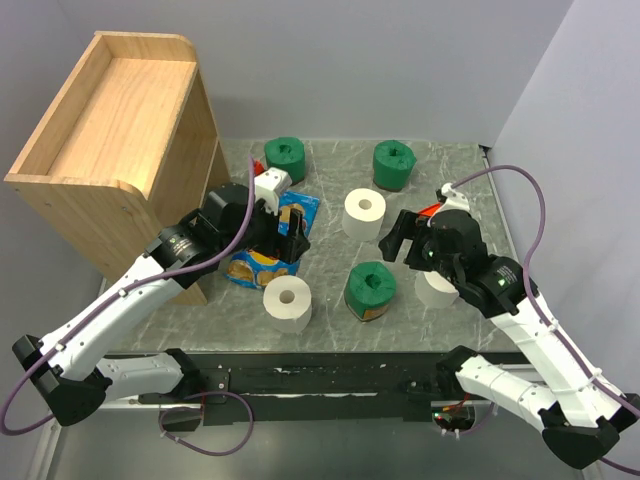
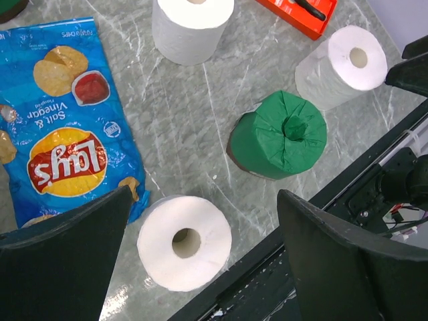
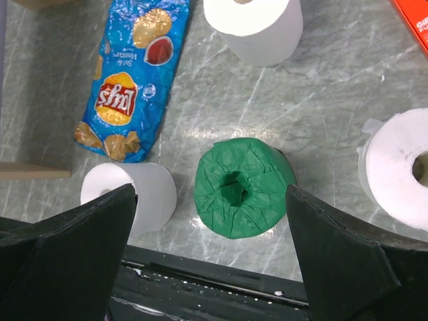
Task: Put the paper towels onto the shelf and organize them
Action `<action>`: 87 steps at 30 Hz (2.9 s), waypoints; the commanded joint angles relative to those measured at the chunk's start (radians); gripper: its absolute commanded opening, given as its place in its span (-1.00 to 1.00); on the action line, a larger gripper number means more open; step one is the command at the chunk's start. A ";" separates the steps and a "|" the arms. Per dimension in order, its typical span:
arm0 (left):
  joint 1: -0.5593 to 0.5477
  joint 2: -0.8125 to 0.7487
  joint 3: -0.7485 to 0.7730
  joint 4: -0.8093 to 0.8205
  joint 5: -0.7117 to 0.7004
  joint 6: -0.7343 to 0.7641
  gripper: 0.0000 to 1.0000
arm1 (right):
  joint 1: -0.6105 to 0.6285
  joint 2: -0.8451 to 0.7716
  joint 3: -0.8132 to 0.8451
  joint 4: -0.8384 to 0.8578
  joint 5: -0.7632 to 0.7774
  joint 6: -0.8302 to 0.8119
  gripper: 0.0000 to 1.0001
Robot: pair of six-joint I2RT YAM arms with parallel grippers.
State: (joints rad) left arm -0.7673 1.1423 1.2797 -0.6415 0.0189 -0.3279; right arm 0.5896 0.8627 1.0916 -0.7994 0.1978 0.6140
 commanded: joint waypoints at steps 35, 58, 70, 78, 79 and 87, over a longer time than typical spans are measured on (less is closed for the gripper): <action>-0.297 0.329 -0.025 -0.190 -0.255 -0.142 0.54 | 0.006 -0.266 -0.167 0.157 -0.061 -0.106 0.99; -0.297 0.405 -0.120 -0.121 -0.244 -0.188 0.11 | 0.006 -0.266 -0.179 0.160 -0.035 -0.131 0.99; -0.297 0.340 0.091 -0.283 -0.370 -0.172 -0.17 | 0.004 -0.263 -0.164 0.154 -0.034 -0.129 0.99; -0.296 0.359 0.506 -0.411 -0.654 -0.028 -0.23 | 0.006 -0.241 -0.124 0.167 -0.044 -0.138 0.99; -0.294 0.378 0.544 -0.425 -0.686 -0.010 -0.24 | 0.004 -0.238 -0.122 0.166 -0.046 -0.137 0.99; -0.190 0.468 0.944 -0.362 -0.919 0.238 -0.27 | 0.004 -0.255 -0.114 0.151 -0.072 -0.125 0.99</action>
State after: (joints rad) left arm -1.0065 1.5845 2.0811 -1.0618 -0.7017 -0.2790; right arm 0.5896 0.6235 0.9340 -0.6727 0.1349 0.4923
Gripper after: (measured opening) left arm 0.485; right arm 0.994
